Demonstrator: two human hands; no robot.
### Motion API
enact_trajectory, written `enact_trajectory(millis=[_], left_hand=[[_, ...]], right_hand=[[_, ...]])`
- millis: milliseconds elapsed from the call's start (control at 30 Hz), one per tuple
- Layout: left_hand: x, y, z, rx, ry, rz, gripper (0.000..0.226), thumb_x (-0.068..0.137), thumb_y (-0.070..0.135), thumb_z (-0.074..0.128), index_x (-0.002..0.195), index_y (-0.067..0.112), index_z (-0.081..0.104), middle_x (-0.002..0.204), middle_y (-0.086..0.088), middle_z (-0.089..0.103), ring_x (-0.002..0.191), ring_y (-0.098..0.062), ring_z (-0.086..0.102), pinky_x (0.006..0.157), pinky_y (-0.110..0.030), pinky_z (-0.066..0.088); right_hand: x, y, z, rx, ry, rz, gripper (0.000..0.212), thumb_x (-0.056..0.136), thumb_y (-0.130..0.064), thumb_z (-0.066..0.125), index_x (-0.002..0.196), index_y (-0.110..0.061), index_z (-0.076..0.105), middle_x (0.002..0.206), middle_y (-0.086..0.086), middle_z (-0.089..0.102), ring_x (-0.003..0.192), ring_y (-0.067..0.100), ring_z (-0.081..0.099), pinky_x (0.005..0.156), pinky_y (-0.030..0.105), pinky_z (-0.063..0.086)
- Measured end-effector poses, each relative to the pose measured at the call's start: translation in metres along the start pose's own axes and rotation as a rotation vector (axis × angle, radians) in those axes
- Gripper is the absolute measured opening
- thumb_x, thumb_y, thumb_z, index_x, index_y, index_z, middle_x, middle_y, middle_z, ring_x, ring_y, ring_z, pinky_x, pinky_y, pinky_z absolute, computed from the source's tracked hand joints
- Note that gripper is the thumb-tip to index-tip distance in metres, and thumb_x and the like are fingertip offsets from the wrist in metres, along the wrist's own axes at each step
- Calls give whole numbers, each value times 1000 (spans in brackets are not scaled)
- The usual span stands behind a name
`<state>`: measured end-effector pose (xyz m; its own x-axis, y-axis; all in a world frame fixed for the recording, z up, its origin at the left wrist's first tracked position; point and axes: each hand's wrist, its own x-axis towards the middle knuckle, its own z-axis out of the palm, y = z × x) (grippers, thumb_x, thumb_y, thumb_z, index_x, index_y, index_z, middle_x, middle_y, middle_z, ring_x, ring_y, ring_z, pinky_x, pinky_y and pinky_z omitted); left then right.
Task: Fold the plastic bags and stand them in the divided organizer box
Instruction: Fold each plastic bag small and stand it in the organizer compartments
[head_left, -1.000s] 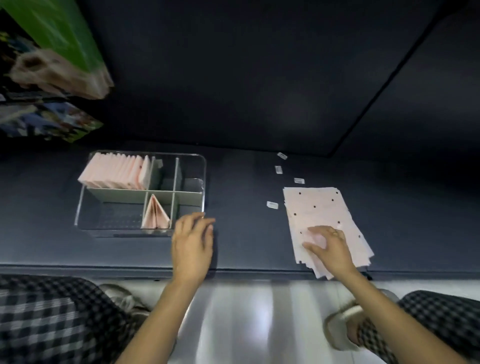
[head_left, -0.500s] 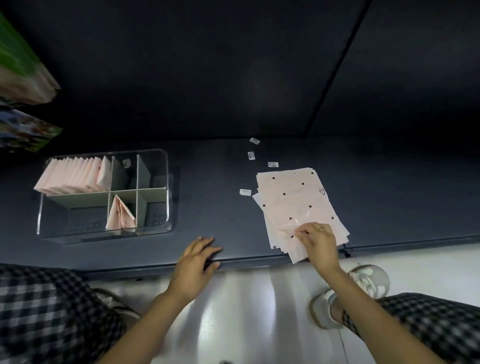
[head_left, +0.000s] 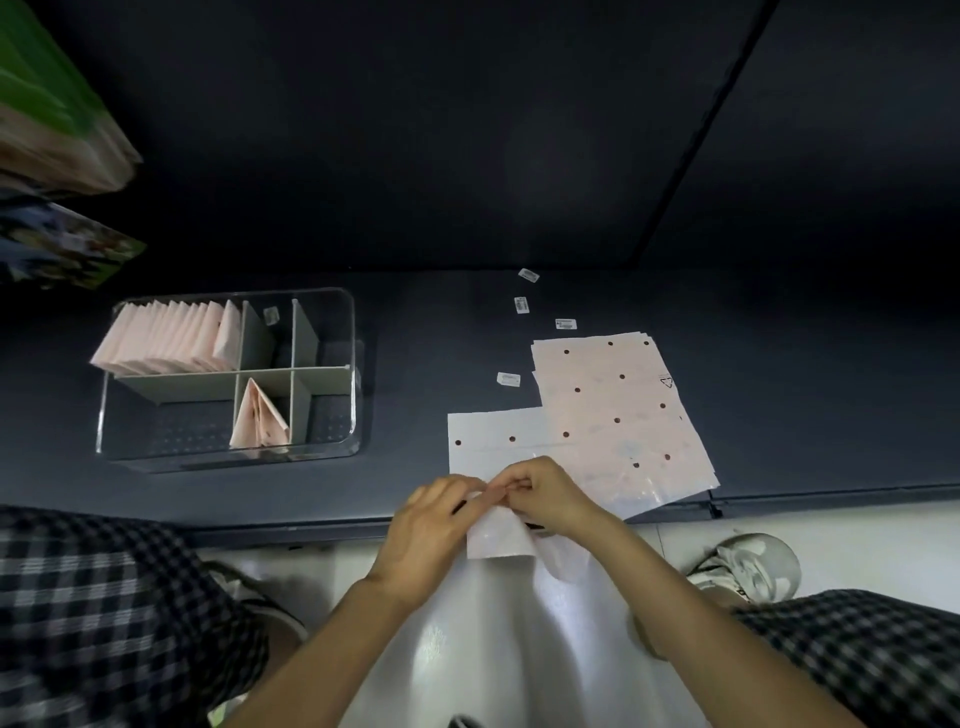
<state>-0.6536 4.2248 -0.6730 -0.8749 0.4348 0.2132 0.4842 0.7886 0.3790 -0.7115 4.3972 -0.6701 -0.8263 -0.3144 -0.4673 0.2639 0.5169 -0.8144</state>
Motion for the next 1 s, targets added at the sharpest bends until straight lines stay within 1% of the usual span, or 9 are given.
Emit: enact_trajectory(millis=[67,167,267,433,500,600,700,833,1000], left_hand=[[0,-4,-1,-49,20,-39,55,60,-7,73,108,20,70,95,4,69,80,-19,66,68,-26,50],[4,-9,0,-235,14,-297,20,85,8,64,96,23,72,88,7,71,80,-19,64,74,-29,46],[8,-17,4,-542,-1,-652,13,92,13,57,90,20,68,79,-1,70,79,-24,64,75,-38,51],[18,-32,13,-789,10,-904,20,93,18,58,79,3,60,71,-17,64,69,-22,56,79,-45,52],[23,-33,16,-803,10,-944,26,92,17,58,70,4,53,65,-24,57,65,-22,47,71,-41,50],[30,-33,18,-739,17,-998,34,91,19,59,60,22,45,53,-1,50,58,-24,41,64,-31,40],[32,-33,19,-660,32,-1033,29,92,20,57,64,21,47,61,-8,59,61,-25,46,68,-32,46],[30,-30,17,-613,76,-1031,10,92,18,57,88,9,59,76,-14,65,75,-30,58,73,-35,47],[17,-17,10,-317,279,-780,31,89,14,61,119,16,56,104,-1,56,97,-21,51,77,-36,46]], right_hand=[[4,-4,0,28,-76,22,13,88,-3,61,94,3,71,86,22,69,72,18,55,66,26,45],[7,-6,-7,86,-140,70,20,91,-12,59,100,3,69,87,9,67,74,11,59,65,15,48],[7,-4,-29,167,-125,137,37,97,-32,48,110,-2,65,92,4,70,78,9,63,72,14,51],[0,14,-68,283,-66,180,57,87,-63,33,113,-23,63,104,-4,72,99,7,65,83,22,49],[-1,25,-71,353,-61,158,59,80,-64,42,117,-23,62,111,-3,70,104,7,64,83,22,51],[-2,37,-66,374,-24,102,61,73,-53,62,116,-10,61,114,9,67,105,16,64,88,28,53],[2,41,-57,392,26,62,33,82,-35,67,107,-14,67,103,5,72,95,14,68,77,22,54],[19,44,-43,237,300,113,13,87,-14,66,87,-2,70,86,12,70,77,18,64,77,36,53],[31,31,-31,2,444,157,19,87,-23,65,70,-13,65,63,-7,57,68,14,51,63,23,38]])
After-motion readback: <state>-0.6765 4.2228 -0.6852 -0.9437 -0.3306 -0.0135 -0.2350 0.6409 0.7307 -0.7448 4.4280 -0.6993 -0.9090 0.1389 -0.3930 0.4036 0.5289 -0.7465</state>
